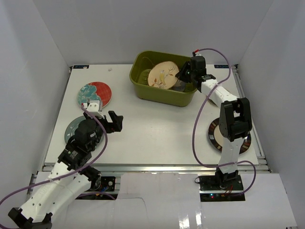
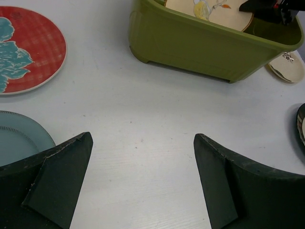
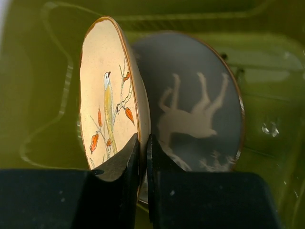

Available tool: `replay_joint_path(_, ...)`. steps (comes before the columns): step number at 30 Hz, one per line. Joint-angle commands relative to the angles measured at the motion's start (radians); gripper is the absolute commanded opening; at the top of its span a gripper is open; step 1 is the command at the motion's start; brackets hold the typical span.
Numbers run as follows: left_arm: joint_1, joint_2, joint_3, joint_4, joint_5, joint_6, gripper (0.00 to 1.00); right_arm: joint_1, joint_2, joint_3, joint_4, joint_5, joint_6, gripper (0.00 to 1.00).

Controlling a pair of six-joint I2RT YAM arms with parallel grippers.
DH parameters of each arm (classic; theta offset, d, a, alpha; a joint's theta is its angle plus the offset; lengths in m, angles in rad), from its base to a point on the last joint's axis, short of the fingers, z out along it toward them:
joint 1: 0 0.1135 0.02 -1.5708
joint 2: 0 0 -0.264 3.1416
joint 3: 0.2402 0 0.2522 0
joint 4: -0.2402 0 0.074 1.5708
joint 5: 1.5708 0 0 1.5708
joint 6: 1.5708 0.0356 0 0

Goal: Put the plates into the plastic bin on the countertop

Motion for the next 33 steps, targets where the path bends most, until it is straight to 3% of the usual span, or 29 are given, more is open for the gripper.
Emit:
replay_joint_path(1,0.009,0.015,-0.004,0.008,-0.011,-0.002,0.98,-0.003,-0.034,0.096,0.122,-0.058,0.024,0.08)
replay_joint_path(7,0.023,0.038,-0.001,0.005,-0.035,-0.008,0.98,-0.001,0.03,0.076,0.099,-0.063,0.005,0.08)
replay_joint_path(9,0.023,0.058,0.012,-0.003,-0.084,-0.012,0.98,-0.003,0.046,0.086,0.055,-0.06,-0.011,0.13)
replay_joint_path(10,0.025,0.074,0.023,-0.009,-0.102,-0.018,0.98,-0.003,0.052,0.083,0.045,-0.055,-0.017,0.25)
replay_joint_path(12,0.028,0.113,0.067,-0.021,-0.144,-0.03,0.98,-0.003,0.05,0.075,0.025,-0.048,-0.037,0.38)
replay_joint_path(13,0.034,0.164,0.081,-0.032,-0.15,-0.041,0.98,-0.003,0.043,0.055,0.024,-0.036,-0.04,0.5)
replay_joint_path(17,0.092,0.296,0.137,-0.021,-0.109,-0.073,0.98,-0.001,0.017,0.023,0.024,-0.028,-0.06,0.73)
replay_joint_path(18,0.109,0.319,0.15,-0.001,-0.069,-0.081,0.98,-0.001,0.014,0.026,0.024,-0.028,-0.066,0.74)
replay_joint_path(22,0.278,0.437,0.183,0.046,0.069,-0.128,0.98,0.0,-0.015,0.041,-0.037,-0.019,-0.089,0.96)
replay_joint_path(23,0.316,0.487,0.19,0.062,0.107,-0.154,0.98,0.0,-0.025,0.053,-0.045,-0.014,-0.097,0.98)
replay_joint_path(25,0.429,0.543,0.207,0.077,0.213,-0.185,0.98,0.006,-0.051,0.073,-0.063,0.003,-0.112,0.91)
replay_joint_path(28,0.546,0.633,0.216,0.108,0.282,-0.245,0.97,0.028,-0.072,0.161,-0.143,0.05,-0.161,0.9)
replay_joint_path(31,0.638,0.684,0.221,0.135,0.284,-0.288,0.97,0.049,-0.103,0.227,-0.214,0.092,-0.207,0.9)
replay_joint_path(33,0.699,0.71,0.217,0.178,0.284,-0.314,0.96,0.057,-0.182,0.157,-0.174,0.084,-0.215,0.9)
